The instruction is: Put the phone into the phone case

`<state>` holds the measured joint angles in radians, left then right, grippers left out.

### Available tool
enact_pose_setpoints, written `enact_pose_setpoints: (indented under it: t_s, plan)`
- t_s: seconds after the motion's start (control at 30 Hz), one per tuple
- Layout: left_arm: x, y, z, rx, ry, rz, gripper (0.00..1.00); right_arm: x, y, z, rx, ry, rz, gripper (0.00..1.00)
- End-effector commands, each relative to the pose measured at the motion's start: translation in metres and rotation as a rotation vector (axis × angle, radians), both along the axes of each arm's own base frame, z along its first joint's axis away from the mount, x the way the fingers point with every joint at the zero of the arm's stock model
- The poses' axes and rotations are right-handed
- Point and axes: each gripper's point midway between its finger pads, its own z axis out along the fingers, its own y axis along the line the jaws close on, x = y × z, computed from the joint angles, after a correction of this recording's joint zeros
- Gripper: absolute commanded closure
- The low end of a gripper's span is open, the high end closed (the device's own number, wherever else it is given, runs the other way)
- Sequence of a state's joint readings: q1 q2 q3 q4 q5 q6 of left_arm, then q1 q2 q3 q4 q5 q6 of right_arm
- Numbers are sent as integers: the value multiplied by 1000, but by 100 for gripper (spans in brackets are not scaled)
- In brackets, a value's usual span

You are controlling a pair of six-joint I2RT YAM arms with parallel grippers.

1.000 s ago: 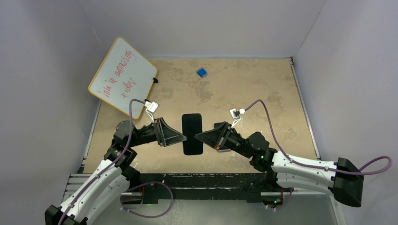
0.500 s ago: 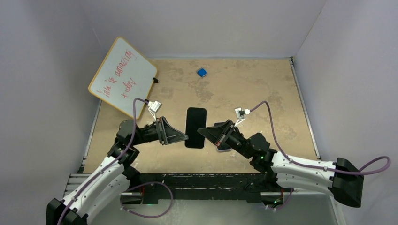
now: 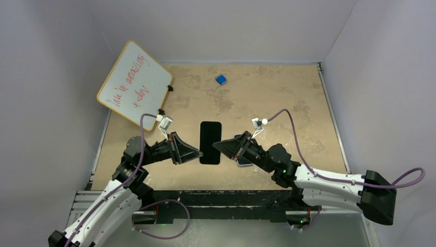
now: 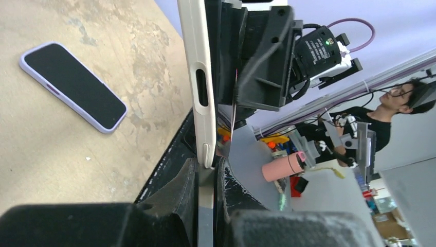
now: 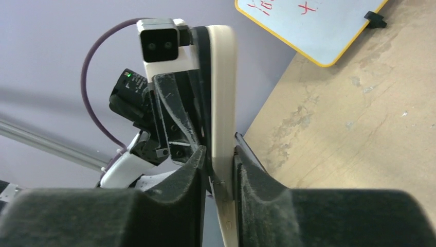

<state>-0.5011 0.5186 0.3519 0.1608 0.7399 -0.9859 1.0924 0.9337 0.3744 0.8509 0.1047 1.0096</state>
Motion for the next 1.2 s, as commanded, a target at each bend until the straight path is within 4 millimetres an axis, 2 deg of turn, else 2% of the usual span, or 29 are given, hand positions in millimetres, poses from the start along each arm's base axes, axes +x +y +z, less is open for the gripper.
enact_pose_setpoints:
  t_s: [0.0, 0.07, 0.13, 0.2, 0.33, 0.4, 0.53, 0.7, 0.8, 0.83, 0.87, 0.9, 0.93, 0.97, 1.07, 1.17]
  plan:
    - [9, 6, 25, 33, -150, 63, 95, -11, 0, 58, 123, -134, 45, 83]
    - [10, 7, 30, 50, -137, 71, 79, -15, 1, 57, 105, -158, 66, 93]
    - [9, 6, 34, 69, -104, 62, 62, -18, -1, 55, 89, -177, 77, 98]
    - [4, 3, 43, 66, -125, 16, 53, -29, -4, 54, 90, -200, 119, 100]
    - [3, 2, 59, 36, -153, 7, 47, -43, -7, 46, 46, -236, 183, 100]
    - [1, 2, 76, -17, -202, 8, 45, -47, -7, 42, 30, -243, 205, 100]
    - [5, 3, 81, -33, -215, 35, 45, -52, -7, 38, 22, -245, 231, 100]
    - [6, 1, 76, -54, -178, 28, 46, -54, -4, 35, 17, -246, 252, 100]
    - [5, 0, 72, -65, -160, 25, 51, -54, -3, 33, 17, -243, 256, 100]
    - [5, 1, 72, -72, -162, 28, 56, -54, -2, 33, 17, -242, 256, 100]
    - [7, 1, 71, -78, -157, 38, 66, -54, -2, 32, 15, -239, 255, 100]
    - [8, 2, 71, -87, -155, 49, 82, -53, -1, 32, 13, -237, 254, 100]
    - [9, 3, 72, -95, -159, 64, 93, -53, -1, 31, 8, -234, 255, 98]
    - [10, 3, 71, -105, -167, 73, 100, -53, 0, 30, 1, -232, 256, 94]
    - [10, 5, 71, -121, -199, 86, 100, -51, -1, 31, 3, -231, 246, 74]
    - [7, 6, 73, -137, -223, 78, 100, -48, -2, 37, 7, -228, 225, 59]
